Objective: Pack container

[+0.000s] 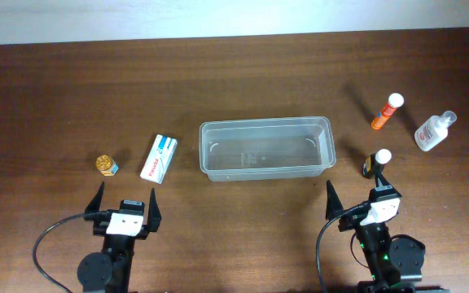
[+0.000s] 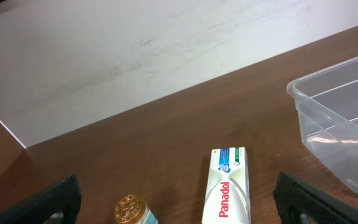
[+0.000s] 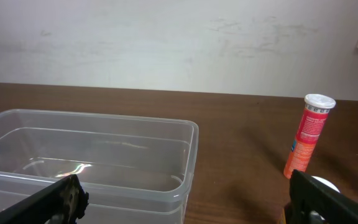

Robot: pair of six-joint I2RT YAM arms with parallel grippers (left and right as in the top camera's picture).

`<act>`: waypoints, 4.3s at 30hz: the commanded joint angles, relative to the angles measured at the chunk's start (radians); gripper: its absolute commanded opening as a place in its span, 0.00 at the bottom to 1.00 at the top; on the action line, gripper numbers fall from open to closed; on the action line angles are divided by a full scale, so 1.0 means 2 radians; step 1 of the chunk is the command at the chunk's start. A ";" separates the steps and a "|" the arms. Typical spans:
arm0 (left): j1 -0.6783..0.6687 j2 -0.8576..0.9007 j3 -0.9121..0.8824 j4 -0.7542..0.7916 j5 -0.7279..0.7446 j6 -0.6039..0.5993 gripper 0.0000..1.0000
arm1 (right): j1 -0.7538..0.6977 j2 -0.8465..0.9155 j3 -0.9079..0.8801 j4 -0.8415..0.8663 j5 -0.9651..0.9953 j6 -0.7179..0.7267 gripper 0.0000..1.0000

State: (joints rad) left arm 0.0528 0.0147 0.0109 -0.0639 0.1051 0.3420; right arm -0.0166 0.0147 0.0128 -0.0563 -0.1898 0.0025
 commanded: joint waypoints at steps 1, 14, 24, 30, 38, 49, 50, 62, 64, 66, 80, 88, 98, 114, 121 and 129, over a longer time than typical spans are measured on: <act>0.002 -0.005 -0.001 -0.002 0.005 0.006 0.99 | 0.005 -0.006 -0.004 0.004 -0.060 0.019 0.98; 0.002 -0.005 -0.001 -0.002 0.005 0.006 0.99 | 0.005 -0.006 -0.004 0.004 -0.060 0.019 0.98; 0.002 -0.005 -0.001 -0.002 0.006 0.006 1.00 | 0.005 -0.006 -0.004 0.004 -0.060 0.019 0.98; 0.002 -0.005 -0.001 -0.002 0.005 0.006 0.99 | 0.005 -0.006 -0.004 0.004 -0.060 0.019 0.98; 0.002 -0.005 -0.001 -0.002 0.006 0.006 0.99 | 0.005 -0.006 -0.004 0.004 -0.060 0.019 0.98; 0.002 -0.005 -0.001 -0.002 0.005 0.006 0.99 | 0.005 -0.006 -0.004 0.004 -0.060 0.019 0.98; 0.002 -0.005 -0.001 -0.002 0.005 0.006 0.99 | 0.005 -0.006 -0.004 0.004 -0.060 0.019 0.98; 0.002 -0.005 -0.001 -0.002 0.005 0.006 0.99 | 0.005 -0.006 -0.004 0.016 -0.124 0.020 0.98; 0.002 -0.005 -0.001 -0.002 0.005 0.006 0.99 | 0.005 -0.006 -0.004 0.051 -0.140 0.019 0.98; 0.002 -0.005 -0.001 -0.002 0.005 0.006 0.99 | 0.005 -0.006 0.000 0.095 -0.149 0.019 0.98; 0.002 -0.005 -0.001 -0.002 0.005 0.006 0.99 | 0.004 0.170 0.297 -0.126 0.038 -0.044 0.99; 0.002 -0.005 -0.001 -0.002 0.005 0.006 0.99 | -0.025 0.409 0.573 -0.383 0.138 -0.044 0.98; 0.002 -0.005 -0.001 -0.002 0.005 0.006 0.99 | -0.077 0.575 0.701 -0.574 0.007 -0.044 0.98; 0.002 -0.005 -0.001 -0.002 0.005 0.006 0.99 | -0.078 0.744 0.701 -0.584 0.072 -0.037 0.98; 0.002 -0.005 -0.001 -0.002 0.005 0.006 0.99 | -0.078 0.816 0.701 -0.583 0.073 -0.039 0.98; 0.002 -0.005 -0.001 -0.002 0.005 0.006 0.99 | -0.101 0.847 0.700 -0.570 0.075 -0.052 0.98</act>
State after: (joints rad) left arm 0.0528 0.0147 0.0109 -0.0639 0.1051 0.3420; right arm -0.1867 1.7004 1.3914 -1.1992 -0.0601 -0.0898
